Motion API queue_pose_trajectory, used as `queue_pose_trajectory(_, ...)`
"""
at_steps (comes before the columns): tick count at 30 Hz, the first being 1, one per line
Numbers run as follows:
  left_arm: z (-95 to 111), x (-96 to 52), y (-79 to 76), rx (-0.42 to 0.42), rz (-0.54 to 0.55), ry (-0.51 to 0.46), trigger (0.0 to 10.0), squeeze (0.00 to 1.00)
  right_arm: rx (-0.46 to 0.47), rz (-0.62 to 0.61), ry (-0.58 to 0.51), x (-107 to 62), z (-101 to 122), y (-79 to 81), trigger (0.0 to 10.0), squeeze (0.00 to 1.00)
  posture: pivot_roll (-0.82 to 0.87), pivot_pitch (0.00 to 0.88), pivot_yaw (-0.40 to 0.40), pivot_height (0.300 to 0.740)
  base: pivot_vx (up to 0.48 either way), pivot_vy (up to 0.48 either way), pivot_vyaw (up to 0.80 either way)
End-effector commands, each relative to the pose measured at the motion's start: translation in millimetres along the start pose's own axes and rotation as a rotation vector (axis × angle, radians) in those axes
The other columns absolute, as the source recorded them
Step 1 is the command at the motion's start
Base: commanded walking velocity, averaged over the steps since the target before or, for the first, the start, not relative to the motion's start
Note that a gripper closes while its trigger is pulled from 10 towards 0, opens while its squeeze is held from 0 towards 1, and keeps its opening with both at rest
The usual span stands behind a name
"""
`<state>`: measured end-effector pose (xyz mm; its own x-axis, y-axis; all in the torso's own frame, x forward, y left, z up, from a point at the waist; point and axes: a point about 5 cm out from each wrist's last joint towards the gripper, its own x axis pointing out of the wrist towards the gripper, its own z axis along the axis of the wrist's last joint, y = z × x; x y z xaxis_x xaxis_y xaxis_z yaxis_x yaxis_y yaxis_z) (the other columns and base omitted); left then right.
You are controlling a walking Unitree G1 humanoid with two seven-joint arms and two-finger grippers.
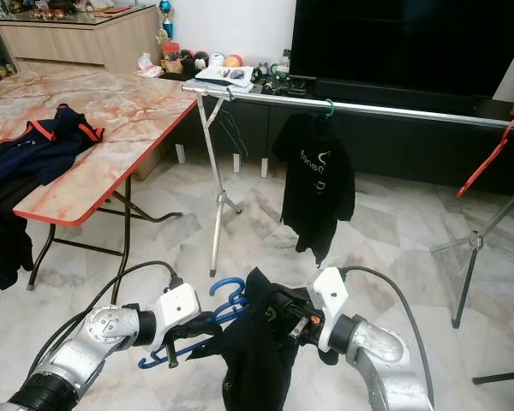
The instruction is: Hang hanger
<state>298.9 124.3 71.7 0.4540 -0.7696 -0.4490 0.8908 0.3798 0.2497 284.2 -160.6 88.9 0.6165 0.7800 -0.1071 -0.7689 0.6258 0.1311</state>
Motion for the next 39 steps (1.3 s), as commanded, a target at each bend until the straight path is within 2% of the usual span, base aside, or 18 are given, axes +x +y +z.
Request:
queue_pose_trajectory(1,3,-3.7,1.5,-0.009,0.026,-0.026,0.0,0.0,0.02,-0.034,-0.09,-2.7,11,0.1,0.0,0.0,0.08,0.015,-0.011,0.74,0.0,0.0,0.0)
queue_pose_trajectory(8,2,-11.0,5.7,-0.024,0.062,-0.04,0.0,0.0,0.174,-0.16,-0.271,-6.9,12,4.1,0.0,0.0,0.09,0.0,0.02,0.74,0.0,0.0,0.0)
queue_pose_trajectory(14,-3,-15.5,6.1,-0.025,0.081,-0.024,0.0,0.0,0.234,-0.245,-0.329,-12.0,9,4.8,0.0,0.0,0.1,0.0,0.029,0.74,0.0,0.0,0.0)
queue_pose_trajectory(19,-11,-17.8,6.7,-0.033,0.147,-0.009,0.0,0.0,0.272,-0.357,-0.435,-20.9,21,-2.4,0.0,0.0,0.09,0.0,0.03,0.74,0.0,0.0,0.0)
queue_pose_trajectory(20,-16,-18.2,6.5,-0.038,0.168,0.005,0.0,0.0,0.294,-0.395,-0.486,-24.6,27,-6.4,0.0,0.0,0.09,0.0,0.03,0.74,0.0,0.0,0.0)
queue_pose_trajectory(22,-25,-19.1,6.3,-0.055,0.208,0.031,0.0,0.0,0.296,-0.464,-0.522,-29.0,33,-12.7,0.0,0.0,0.09,0.0,0.029,0.74,0.0,0.0,0.0)
queue_pose_trajectory(24,-41,-22.8,4.5,-0.085,0.272,0.078,0.0,0.0,0.275,-0.597,-0.509,-34.6,34,-24.2,0.0,0.0,0.09,0.0,0.028,0.74,0.0,0.0,0.0)
queue_pose_trajectory(30,-65,-35.2,0.2,-0.193,0.41,0.092,0.0,0.0,0.269,-0.793,-0.486,-52.0,30,-42.2,0.0,0.0,0.09,0.001,0.025,0.74,0.0,0.0,0.0)
queue_pose_trajectory(32,-75,-42.1,-2.3,-0.211,0.458,0.116,0.0,0.0,0.256,-0.883,-0.456,-61.0,26,-49.3,0.0,0.0,0.09,0.009,0.022,0.74,0.0,0.0,0.0)
queue_pose_trajectory(33,-89,-51.8,-6.9,-0.236,0.511,0.151,0.0,0.0,0.234,-0.997,-0.416,-73.1,20,-57.6,0.0,0.0,0.09,0.012,0.021,0.74,0.0,0.0,0.0)
queue_pose_trajectory(36,-98,-57.5,-10.9,-0.241,0.531,0.187,0.0,0.0,0.223,-1.065,-0.408,-79.6,19,-61.7,0.0,0.0,0.09,0.015,0.023,0.74,0.0,0.0,0.0)
queue_pose_trajectory(37,-111,-64.4,-17.4,-0.252,0.551,0.243,0.0,0.0,0.227,-1.108,-0.408,-83.8,19,-64.5,0.0,0.0,0.09,0.015,0.023,0.74,0.0,0.0,0.0)
queue_pose_trajectory(39,-116,-67.6,-20.7,-0.258,0.564,0.271,0.0,0.0,0.226,-1.119,-0.405,-84.8,18,-64.9,0.0,0.0,0.09,0.013,0.025,0.74,0.0,0.0,0.0)
